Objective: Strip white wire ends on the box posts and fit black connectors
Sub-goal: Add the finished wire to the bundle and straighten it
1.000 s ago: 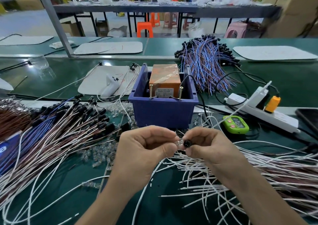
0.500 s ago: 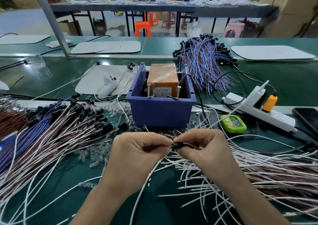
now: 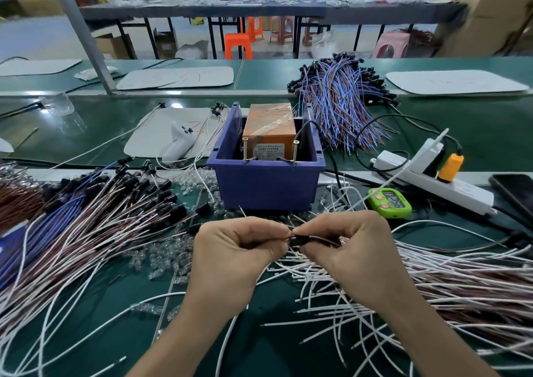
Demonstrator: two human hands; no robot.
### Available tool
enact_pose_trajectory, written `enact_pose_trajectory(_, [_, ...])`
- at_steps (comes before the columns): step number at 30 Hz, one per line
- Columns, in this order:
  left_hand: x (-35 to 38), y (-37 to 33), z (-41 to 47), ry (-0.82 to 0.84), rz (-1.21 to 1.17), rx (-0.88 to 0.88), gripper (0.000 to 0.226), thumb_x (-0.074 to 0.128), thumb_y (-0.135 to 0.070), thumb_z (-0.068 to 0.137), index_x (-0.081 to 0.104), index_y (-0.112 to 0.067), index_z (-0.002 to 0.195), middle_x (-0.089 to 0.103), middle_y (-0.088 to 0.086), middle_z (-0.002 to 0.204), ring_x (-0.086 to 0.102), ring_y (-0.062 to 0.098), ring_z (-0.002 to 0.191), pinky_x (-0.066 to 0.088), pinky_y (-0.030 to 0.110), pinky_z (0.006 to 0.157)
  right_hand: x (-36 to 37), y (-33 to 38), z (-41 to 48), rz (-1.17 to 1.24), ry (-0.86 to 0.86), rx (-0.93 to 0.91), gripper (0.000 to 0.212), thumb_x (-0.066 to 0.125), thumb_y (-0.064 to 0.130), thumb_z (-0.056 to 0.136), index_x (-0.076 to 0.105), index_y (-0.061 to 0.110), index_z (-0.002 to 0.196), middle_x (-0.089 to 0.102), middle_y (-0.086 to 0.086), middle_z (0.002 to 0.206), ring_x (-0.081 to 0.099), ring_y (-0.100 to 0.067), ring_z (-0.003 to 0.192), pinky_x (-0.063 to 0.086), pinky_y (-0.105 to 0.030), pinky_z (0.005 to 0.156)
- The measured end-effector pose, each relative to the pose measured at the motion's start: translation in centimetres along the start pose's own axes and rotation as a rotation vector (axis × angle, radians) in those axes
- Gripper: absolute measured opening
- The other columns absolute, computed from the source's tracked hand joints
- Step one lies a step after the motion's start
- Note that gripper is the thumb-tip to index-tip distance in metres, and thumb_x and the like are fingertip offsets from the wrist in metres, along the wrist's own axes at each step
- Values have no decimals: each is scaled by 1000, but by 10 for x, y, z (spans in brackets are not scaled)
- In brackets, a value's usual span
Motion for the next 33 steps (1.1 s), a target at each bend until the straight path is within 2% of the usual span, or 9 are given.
enact_pose_trajectory(2, [1, 3, 1, 14, -4, -31, 47, 82, 20, 66, 84, -27, 69, 79, 3, 73, 77, 12, 68, 57, 16, 65, 0, -2, 0, -4, 13, 10, 36, 84, -1, 75, 83, 34, 84, 76, 15, 76, 72, -6, 69, 51, -12, 62])
enact_pose_trajectory(6, [5, 13, 2, 137, -59, -168, 41, 82, 23, 60, 83, -18, 67, 78, 11, 72, 75, 14, 63, 58, 20, 61, 1, -6, 1, -12, 67, 40, 36, 84, 1, 76, 83, 36, 85, 77, 10, 77, 73, -13, 69, 59, -37, 65])
enact_pose_trajectory(9, [7, 14, 0, 200, -107, -217, 29, 85, 11, 50, 82, -13, 64, 77, 13, 71, 74, 15, 61, 57, 20, 59, 4, -3, 0, 0, 141, 40, 35, 84, 3, 76, 83, 36, 87, 78, 11, 80, 76, -13, 74, 61, -42, 71])
enact_pose_trajectory(17, [7, 14, 0, 197, -157, -154, 25, 85, 6, 45, 81, -10, 65, 76, 13, 68, 73, 15, 59, 57, 20, 59, 4, -3, 1, -12, 161, 35, 30, 82, 17, 69, 82, 40, 89, 78, 15, 79, 76, -10, 74, 61, -41, 70])
enact_pose_trajectory(23, [6, 16, -1, 160, -168, -111, 26, 88, 2, 44, 82, -11, 65, 76, 13, 67, 73, 15, 58, 57, 20, 58, 3, -7, 1, 5, 162, 54, 32, 83, 7, 71, 83, 34, 88, 78, 11, 78, 75, -12, 72, 61, -39, 69])
enact_pose_trajectory(25, [6, 13, 0, 116, -138, -60, 27, 89, 3, 49, 83, -15, 68, 77, 11, 69, 73, 14, 60, 57, 19, 60, 4, -9, 1, 15, 159, 68, 34, 84, 4, 73, 83, 35, 86, 78, 9, 76, 75, -14, 70, 62, -35, 68])
enact_pose_trajectory(28, [5, 6, 2, 29, -27, 48, 37, 86, 13, 67, 84, -24, 76, 79, 5, 75, 75, 12, 67, 57, 17, 64, 2, -12, 3, 50, 111, 83, 29, 83, 7, 77, 83, 33, 88, 78, 6, 76, 74, -21, 69, 61, -40, 67])
enact_pose_trajectory(30, [4, 5, 4, -3, -23, 66, 39, 83, 13, 73, 84, -26, 82, 80, 3, 79, 77, 13, 71, 57, 17, 66, 1, -11, 4, 29, 85, 70, 25, 81, 12, 78, 82, 33, 91, 78, 7, 76, 73, -15, 67, 58, -32, 62])
enact_pose_trajectory(33, [7, 7, 2, 44, -87, 44, 37, 84, 4, 71, 83, -26, 92, 80, 4, 88, 78, 17, 81, 58, 19, 72, -6, -6, 5, 76, 51, 60, 25, 80, 5, 81, 82, 29, 90, 76, 5, 70, 66, -7, 57, 51, -21, 58])
Point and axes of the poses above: each hand's wrist, its own z-axis towards the middle knuckle, its own x-axis out of the palm, y = z × x, the point moved 8 cm from there along z, towards the middle knuckle
